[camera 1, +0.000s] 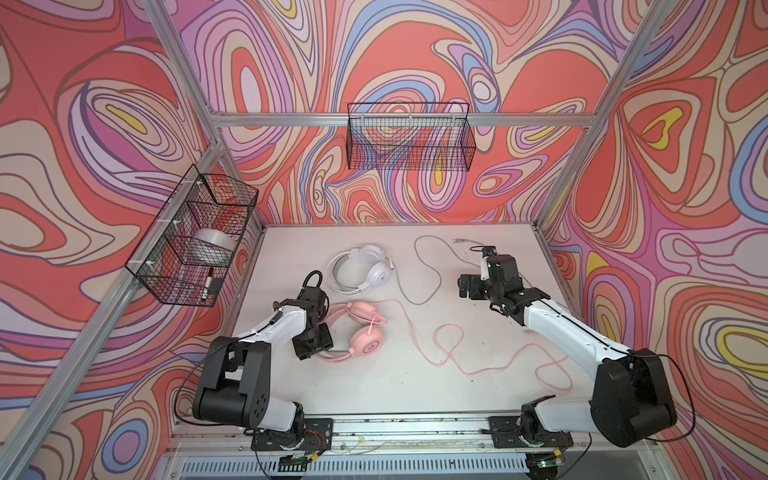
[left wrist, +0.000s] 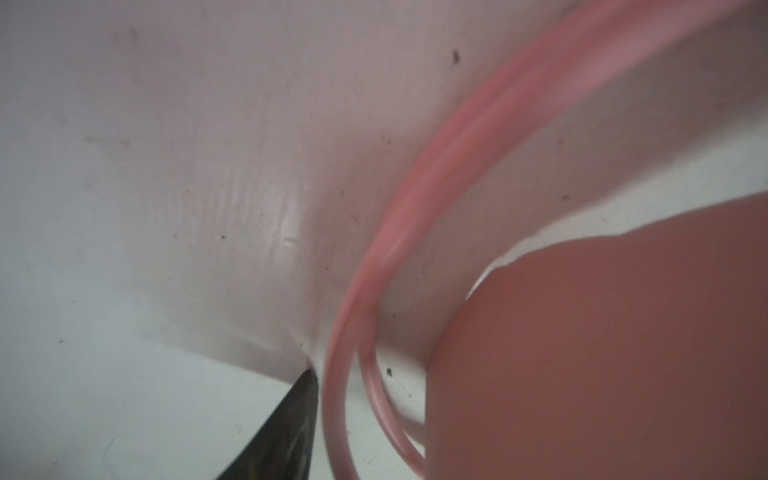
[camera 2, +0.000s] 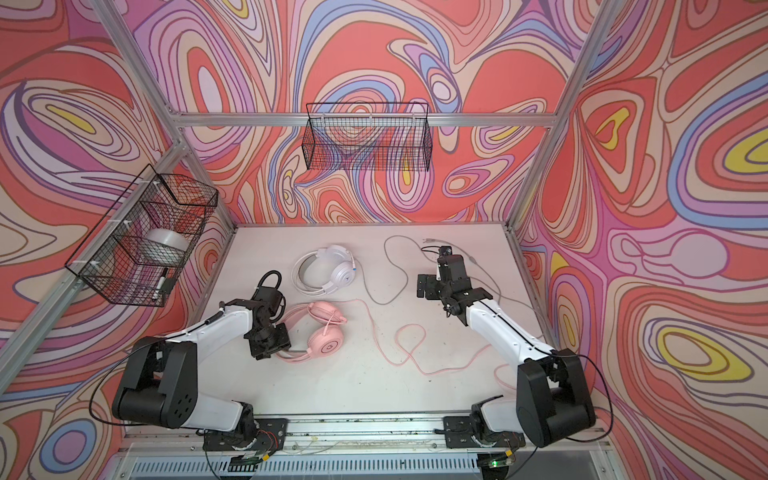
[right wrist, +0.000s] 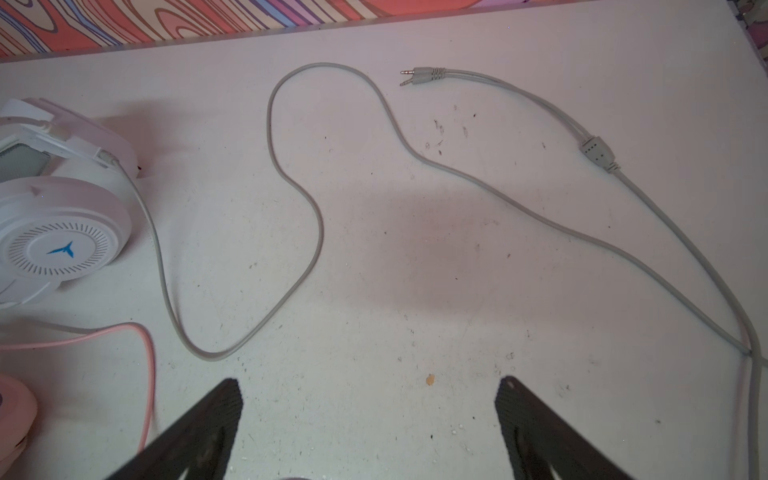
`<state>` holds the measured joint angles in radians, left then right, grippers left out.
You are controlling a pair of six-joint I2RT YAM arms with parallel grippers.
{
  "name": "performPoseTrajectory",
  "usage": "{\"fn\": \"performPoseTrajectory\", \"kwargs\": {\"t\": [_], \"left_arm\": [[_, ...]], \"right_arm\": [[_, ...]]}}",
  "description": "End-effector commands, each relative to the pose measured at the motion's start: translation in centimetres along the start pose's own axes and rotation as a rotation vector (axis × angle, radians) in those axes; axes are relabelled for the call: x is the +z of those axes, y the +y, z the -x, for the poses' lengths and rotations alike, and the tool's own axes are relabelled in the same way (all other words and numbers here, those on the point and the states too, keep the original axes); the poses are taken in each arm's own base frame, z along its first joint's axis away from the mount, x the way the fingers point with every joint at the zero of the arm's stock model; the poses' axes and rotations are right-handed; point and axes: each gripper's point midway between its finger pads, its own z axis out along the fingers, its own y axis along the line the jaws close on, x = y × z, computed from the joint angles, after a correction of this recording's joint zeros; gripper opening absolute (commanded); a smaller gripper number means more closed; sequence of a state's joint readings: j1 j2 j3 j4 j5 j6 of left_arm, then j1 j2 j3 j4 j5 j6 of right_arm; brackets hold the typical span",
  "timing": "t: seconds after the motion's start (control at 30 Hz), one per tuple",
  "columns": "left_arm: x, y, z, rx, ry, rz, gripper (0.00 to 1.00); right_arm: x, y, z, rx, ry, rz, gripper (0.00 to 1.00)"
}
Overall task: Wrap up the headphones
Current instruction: 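Close the left gripper on the pink headband while the right gripper hovers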
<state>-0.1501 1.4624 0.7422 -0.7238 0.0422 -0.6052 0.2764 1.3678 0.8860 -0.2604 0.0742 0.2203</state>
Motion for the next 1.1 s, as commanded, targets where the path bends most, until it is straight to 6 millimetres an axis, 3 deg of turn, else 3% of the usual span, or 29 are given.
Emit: {"fn": "performPoseTrajectory", "kwargs": {"t": [0.0,0.27,0.53,0.83,1.07], "left_arm": [[0.5,-0.6,-0.7,0.002,0.036,-0.032,0.58],[0.6,0.1,-0.7,0.002,0.039,0.015,0.65],[0.8,0.9,-0.8,-0.025,0.039,0.054,0.38],[0.1,0.8,-0.1,-0.035,0.006,0.055,0.28],[-0.2,1.0,0.2,-0.051,-0.015,0.061,0.15]], "right_arm": [[0.6,0.1,-0.4,0.006,0.001,-0.003,0.99],[1.4,0.1,-0.3,-0.012,0.008,-0.007,0.99],[1.4,0.2,-0.4,-0.027,0.013,-0.003,0.98],[0.7,-0.1,-0.7,-0.018,0.006,-0.011,0.98],[0.7,0.1,-0.8,-0.008,0.006,0.000,0.98]]}}
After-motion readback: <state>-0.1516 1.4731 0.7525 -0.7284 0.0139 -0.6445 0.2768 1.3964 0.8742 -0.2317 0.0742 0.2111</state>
